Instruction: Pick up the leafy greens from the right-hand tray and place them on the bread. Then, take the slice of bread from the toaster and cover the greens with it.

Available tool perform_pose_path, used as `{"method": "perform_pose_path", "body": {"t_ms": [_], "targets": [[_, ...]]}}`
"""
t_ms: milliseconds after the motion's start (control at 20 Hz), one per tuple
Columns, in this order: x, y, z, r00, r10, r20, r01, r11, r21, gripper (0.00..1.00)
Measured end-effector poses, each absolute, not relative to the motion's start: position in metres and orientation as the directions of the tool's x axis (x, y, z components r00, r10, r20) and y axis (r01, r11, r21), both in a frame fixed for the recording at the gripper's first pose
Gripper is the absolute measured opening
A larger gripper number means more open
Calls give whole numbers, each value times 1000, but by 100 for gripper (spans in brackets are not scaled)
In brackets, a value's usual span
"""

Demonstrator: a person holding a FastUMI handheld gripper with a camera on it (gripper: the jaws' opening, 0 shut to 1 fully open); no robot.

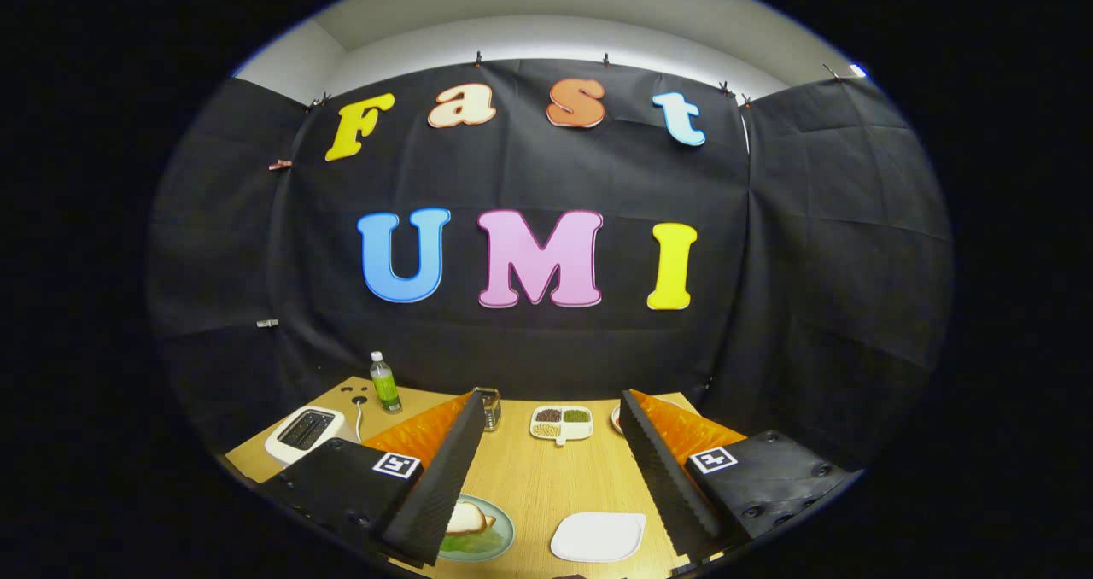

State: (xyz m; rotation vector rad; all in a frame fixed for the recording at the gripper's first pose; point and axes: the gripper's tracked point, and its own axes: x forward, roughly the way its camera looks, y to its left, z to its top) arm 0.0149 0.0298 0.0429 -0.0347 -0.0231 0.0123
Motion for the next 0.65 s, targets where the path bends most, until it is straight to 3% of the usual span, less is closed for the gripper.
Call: {"method": "perform_pose_path", "body": {"t_ms": [650], "targets": [[-1,31,72,997,40,66,-37,998,-45,97]]}}
